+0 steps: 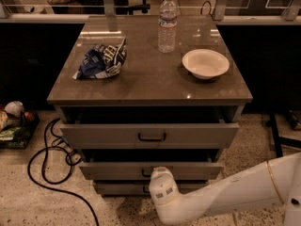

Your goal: Close middle drawer

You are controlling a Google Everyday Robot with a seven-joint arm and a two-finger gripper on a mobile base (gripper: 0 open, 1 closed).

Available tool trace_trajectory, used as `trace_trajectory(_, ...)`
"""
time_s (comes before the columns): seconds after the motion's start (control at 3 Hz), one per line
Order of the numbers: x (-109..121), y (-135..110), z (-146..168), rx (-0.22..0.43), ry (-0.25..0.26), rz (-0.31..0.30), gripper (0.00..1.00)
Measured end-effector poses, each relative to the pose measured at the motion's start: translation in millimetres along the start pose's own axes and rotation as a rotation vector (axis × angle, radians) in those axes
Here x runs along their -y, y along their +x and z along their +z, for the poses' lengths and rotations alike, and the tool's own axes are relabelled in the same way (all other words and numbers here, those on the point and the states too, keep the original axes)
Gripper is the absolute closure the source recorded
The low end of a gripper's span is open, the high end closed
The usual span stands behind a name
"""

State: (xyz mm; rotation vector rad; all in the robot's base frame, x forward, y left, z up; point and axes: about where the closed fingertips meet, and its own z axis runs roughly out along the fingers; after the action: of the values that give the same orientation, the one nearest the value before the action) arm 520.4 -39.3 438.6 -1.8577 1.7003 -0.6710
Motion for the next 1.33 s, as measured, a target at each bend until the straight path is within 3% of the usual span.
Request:
trace_trajectory(0.33,11.8,3.3,-19.4,-0.017,-0.025,-0.063,1.00)
trace_trajectory(0.67,23.2,23.7,-43.1,-0.095,-0.067,-0.115,1.00)
trace_trajectory(1.0,22.5,48.6,-55.9,-0.179,-0.122,-0.126,1.00)
trace_trajectory(1.33,6.4,85.6,-54.6,-0.252,-0.211,-0.086,1.00)
